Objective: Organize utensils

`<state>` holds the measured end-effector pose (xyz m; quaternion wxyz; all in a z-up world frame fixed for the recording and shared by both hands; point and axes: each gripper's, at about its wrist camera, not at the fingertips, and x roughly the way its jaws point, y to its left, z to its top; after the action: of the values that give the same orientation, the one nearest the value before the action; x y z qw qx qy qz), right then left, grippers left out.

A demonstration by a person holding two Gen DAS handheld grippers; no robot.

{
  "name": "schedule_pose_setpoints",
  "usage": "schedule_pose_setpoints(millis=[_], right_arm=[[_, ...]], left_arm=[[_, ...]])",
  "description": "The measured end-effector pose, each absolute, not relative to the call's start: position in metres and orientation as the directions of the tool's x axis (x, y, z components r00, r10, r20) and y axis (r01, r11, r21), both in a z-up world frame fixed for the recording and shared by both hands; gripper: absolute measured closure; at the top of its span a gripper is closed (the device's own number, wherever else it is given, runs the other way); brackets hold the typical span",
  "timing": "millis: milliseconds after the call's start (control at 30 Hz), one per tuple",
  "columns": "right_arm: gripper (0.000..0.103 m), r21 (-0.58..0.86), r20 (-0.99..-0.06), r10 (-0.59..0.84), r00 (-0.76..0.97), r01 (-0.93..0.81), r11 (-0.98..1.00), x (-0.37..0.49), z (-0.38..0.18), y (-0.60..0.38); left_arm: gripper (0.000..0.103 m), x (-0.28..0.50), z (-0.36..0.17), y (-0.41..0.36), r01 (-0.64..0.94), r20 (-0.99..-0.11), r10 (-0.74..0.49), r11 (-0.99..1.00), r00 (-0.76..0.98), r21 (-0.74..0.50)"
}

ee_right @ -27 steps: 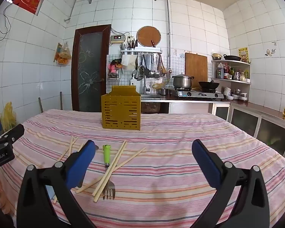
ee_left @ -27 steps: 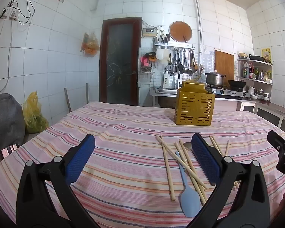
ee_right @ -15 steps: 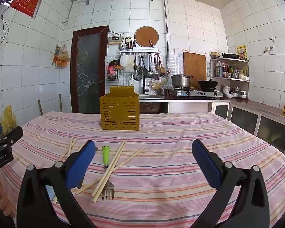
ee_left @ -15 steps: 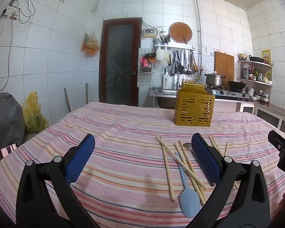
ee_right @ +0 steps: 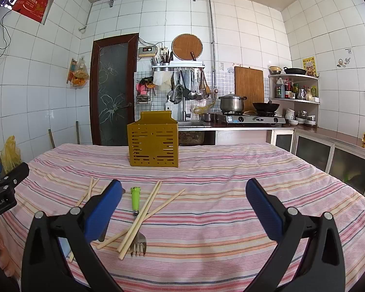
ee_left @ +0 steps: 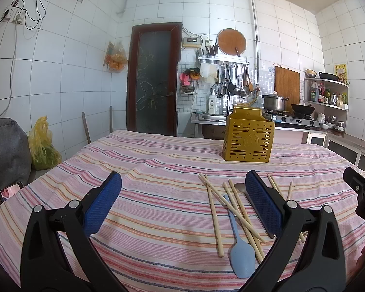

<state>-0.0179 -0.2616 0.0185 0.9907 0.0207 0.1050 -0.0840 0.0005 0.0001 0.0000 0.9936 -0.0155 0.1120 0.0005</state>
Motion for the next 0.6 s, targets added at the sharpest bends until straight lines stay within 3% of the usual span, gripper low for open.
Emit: schedule_pose_setpoints(millis=[600], right_arm=[[0.004,0.029,-0.207,-0.164,0.964,0.173,0.984,-0.0184,0.0178,-0.2591]], left_arm=[[0.005,-0.0045,0.0029,-0.0018,-0.004,-0.222,-0.003,0.999,0.975,-0.034]])
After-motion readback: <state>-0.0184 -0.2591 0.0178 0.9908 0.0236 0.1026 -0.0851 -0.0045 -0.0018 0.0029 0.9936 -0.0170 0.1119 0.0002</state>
